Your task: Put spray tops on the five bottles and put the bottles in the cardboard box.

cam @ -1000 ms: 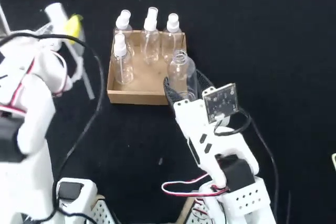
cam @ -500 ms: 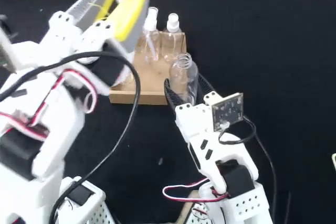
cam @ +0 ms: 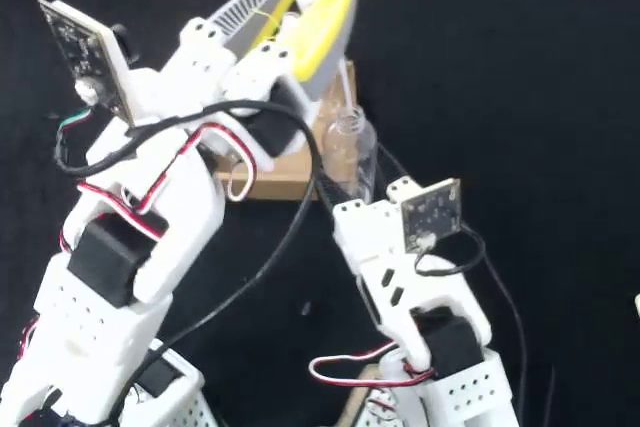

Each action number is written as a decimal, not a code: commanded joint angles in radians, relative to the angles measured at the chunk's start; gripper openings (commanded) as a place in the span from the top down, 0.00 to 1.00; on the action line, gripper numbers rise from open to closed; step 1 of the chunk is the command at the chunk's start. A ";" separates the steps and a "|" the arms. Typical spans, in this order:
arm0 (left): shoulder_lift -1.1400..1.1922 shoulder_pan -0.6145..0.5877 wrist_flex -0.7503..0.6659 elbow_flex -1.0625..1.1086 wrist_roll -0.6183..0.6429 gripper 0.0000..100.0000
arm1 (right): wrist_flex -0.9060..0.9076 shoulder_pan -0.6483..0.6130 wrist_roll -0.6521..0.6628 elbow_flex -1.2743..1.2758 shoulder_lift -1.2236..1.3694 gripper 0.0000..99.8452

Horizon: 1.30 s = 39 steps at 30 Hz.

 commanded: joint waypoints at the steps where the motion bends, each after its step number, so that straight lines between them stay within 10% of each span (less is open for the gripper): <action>1: -0.008 0.013 -0.015 0.015 0.005 0.97 | -0.028 -0.003 -0.006 -0.008 -0.019 0.99; 39: -0.017 0.013 -0.018 -0.012 -0.101 0.97 | -0.028 -0.006 -0.006 -0.010 -0.019 0.99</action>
